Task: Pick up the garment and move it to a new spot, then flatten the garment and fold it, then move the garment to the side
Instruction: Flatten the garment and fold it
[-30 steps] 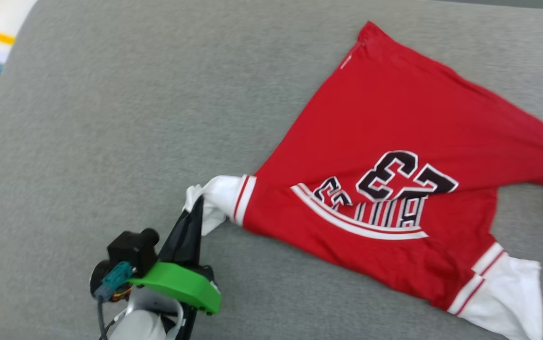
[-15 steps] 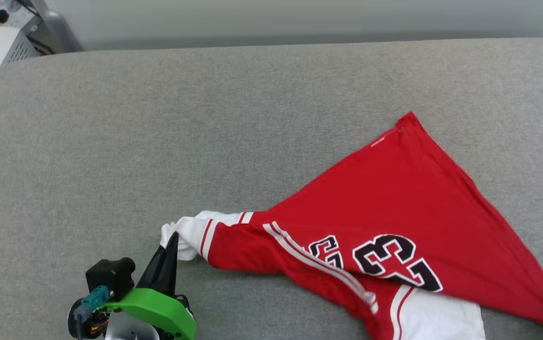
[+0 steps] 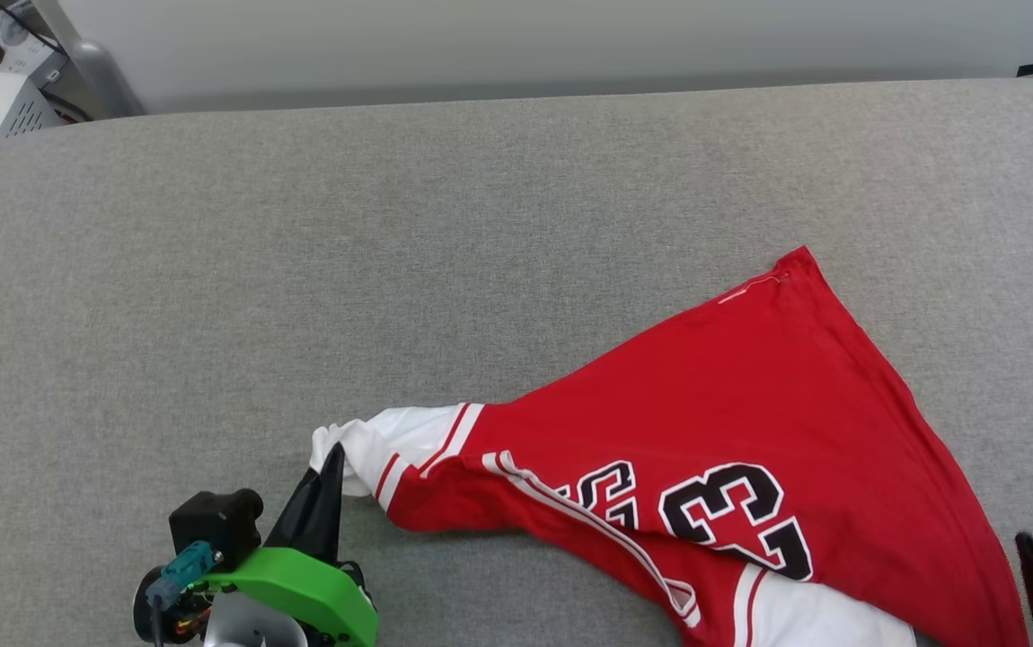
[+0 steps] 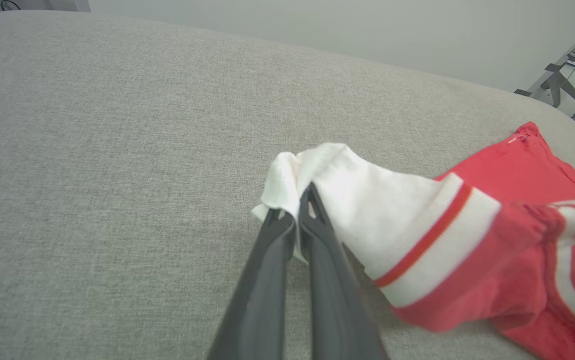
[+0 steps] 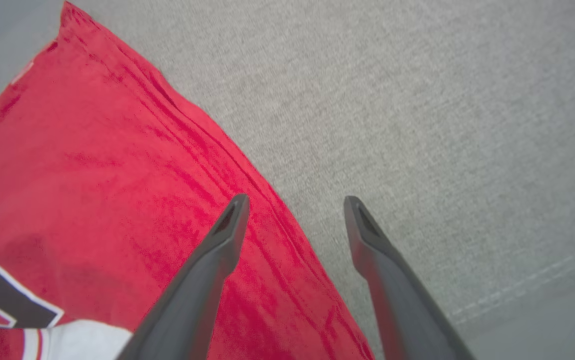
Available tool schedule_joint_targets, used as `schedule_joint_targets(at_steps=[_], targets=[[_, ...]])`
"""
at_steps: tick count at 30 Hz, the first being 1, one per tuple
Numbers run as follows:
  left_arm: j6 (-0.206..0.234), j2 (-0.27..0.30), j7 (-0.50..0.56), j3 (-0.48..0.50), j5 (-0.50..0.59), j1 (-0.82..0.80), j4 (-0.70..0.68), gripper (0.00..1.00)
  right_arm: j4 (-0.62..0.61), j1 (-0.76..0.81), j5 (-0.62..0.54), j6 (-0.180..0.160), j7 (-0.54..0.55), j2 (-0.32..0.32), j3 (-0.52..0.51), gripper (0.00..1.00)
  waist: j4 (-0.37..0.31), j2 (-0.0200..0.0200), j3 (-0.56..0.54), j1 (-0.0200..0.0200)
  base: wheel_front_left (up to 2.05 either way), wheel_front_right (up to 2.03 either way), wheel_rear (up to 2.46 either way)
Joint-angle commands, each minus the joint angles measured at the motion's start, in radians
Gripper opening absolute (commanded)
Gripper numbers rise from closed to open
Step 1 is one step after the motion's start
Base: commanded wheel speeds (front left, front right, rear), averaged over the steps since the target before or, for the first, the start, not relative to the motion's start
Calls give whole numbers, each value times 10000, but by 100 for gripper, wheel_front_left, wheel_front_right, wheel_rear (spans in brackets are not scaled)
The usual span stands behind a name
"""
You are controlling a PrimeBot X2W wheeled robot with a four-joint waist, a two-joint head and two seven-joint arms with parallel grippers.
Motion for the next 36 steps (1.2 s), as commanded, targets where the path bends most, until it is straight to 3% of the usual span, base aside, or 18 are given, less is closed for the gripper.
schedule_joint_targets(at_steps=[1, 5, 10, 17, 23, 29, 36], targets=[[60, -21, -5, -28, -23, -169, -40, 0, -26, -479, -132, -4, -583, -77, -29, 100, 102, -1, 72, 1, 0, 0, 0], [47, -93, -11, -192, 135, -584, -5, 0, 355, -1754, -215, -4, -2232, -644, 531, 100, 389, -1, 359, 1, 0, 0, 0], [-3, -233, -120, -323, 239, -1027, 0, 0, 1236, -3216, -22, -4, -2543, -1545, 1684, 100, 657, -1, 760, 1, 0, 0, 0], [-201, -403, -281, -663, 474, -1647, -29, 0, 2539, -5507, 1392, -4, 313, -3415, 3896, 100, 1190, -1, 1435, 1, 0, 0, 0], [-261, -640, -395, -911, 595, -2023, -103, 0, 3159, -7106, 2329, -4, 2487, -4444, 5011, 100, 1666, -1, 1946, 1, 0, 0, 0], [-368, -853, -498, -1110, 643, -2381, -12, 0, 3884, -8155, 2639, -4, 2997, -4872, 5924, 100, 2062, -1, 2390, 1, 0, 0, 0], [-421, -1014, -637, -1189, 584, -2495, 212, 0, 4599, -8039, 3494, -4, 3386, -4777, 7280, 100, 2178, -1, 2629, 1, 0, 0, 0]])
